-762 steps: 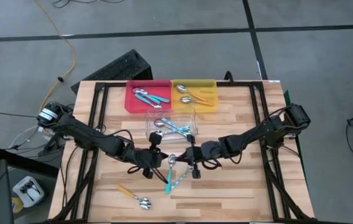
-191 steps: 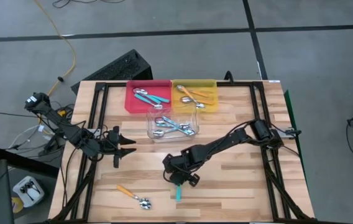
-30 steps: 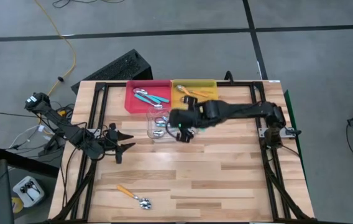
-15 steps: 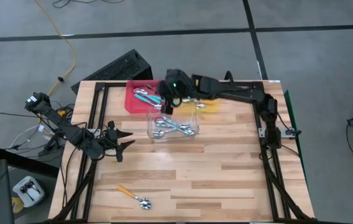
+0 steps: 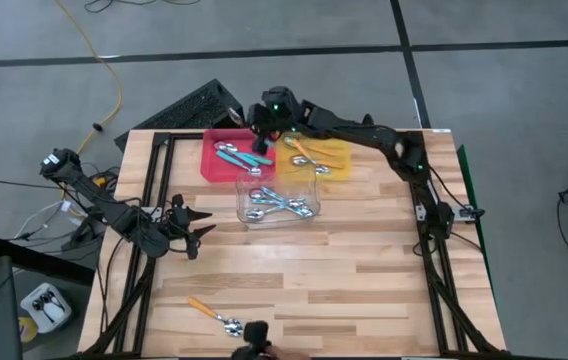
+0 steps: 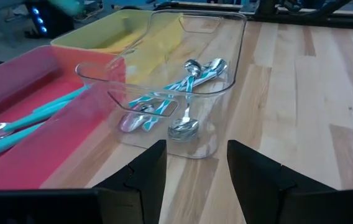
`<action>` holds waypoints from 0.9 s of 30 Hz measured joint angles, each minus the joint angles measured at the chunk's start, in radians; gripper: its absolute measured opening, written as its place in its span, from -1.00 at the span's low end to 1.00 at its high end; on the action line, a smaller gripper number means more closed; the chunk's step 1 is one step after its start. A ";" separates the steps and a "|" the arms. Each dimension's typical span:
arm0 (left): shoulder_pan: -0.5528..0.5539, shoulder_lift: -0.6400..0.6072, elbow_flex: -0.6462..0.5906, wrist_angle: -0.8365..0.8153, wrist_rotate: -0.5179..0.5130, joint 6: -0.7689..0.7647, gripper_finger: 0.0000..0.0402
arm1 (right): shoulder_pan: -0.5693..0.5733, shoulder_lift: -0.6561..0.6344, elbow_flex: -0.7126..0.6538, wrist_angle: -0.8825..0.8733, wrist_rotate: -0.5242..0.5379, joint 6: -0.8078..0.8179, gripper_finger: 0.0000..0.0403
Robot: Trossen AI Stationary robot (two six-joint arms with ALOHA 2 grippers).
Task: Sort silverware by color (type)
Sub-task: Put the light green spoon into the red bin
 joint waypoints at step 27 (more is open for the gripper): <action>0.000 0.000 0.000 -0.019 -0.021 -0.002 -0.23 | -0.039 0.100 -0.005 0.059 -0.184 0.289 -0.88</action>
